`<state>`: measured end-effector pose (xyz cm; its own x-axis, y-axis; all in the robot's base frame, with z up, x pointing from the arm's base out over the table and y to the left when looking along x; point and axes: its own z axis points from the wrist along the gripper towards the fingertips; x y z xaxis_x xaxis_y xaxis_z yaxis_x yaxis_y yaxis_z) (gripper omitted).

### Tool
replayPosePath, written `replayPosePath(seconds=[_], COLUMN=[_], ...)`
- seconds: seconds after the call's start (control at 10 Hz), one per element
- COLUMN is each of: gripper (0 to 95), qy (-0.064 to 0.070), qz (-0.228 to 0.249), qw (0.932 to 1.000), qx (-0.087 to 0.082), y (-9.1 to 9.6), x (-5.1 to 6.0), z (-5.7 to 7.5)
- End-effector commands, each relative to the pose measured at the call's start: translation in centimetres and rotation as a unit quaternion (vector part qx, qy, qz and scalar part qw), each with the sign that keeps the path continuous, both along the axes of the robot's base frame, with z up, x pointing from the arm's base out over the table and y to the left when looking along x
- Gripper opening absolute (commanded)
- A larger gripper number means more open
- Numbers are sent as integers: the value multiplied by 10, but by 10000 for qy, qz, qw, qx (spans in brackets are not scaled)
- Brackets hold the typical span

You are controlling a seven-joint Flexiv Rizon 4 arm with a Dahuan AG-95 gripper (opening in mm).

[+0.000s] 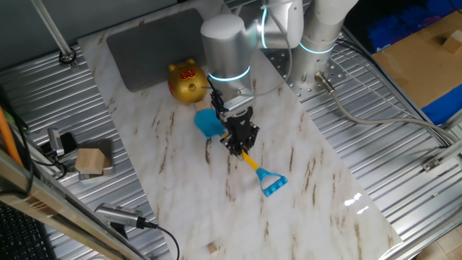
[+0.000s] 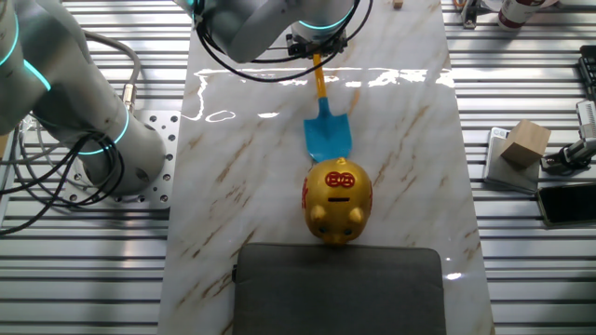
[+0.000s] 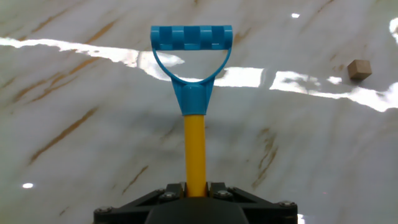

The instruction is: Use a shovel to scoop up an object

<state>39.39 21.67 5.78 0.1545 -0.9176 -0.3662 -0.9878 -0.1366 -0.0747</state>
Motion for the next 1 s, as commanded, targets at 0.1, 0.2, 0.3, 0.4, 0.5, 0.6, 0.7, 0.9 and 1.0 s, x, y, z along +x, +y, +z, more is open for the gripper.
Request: replayPosePath(seconds=[0.1,0.2,0.3,0.4,0.5,0.6,0.7,0.9,1.0], gripper=[0,0,0,0,0,0,0,0,0], qy=[-12,-20,-27,-29,-20,-24,-16,-11,-11], qz=[28,59,85,107,110,133,155,194,204], qw=[10000,10000,10000,9999,9999,9999,9999,9998,9997], qx=[10,15,23,19,0,-50,-59,-75,-126], y=[-1,-4,-7,-9,-10,-11,-12,-15,-17], x=[0,0,-1,-2,-2,-2,-2,-1,-1], z=[-2,-3,-5,-5,-4,-4,-6,-11,-15])
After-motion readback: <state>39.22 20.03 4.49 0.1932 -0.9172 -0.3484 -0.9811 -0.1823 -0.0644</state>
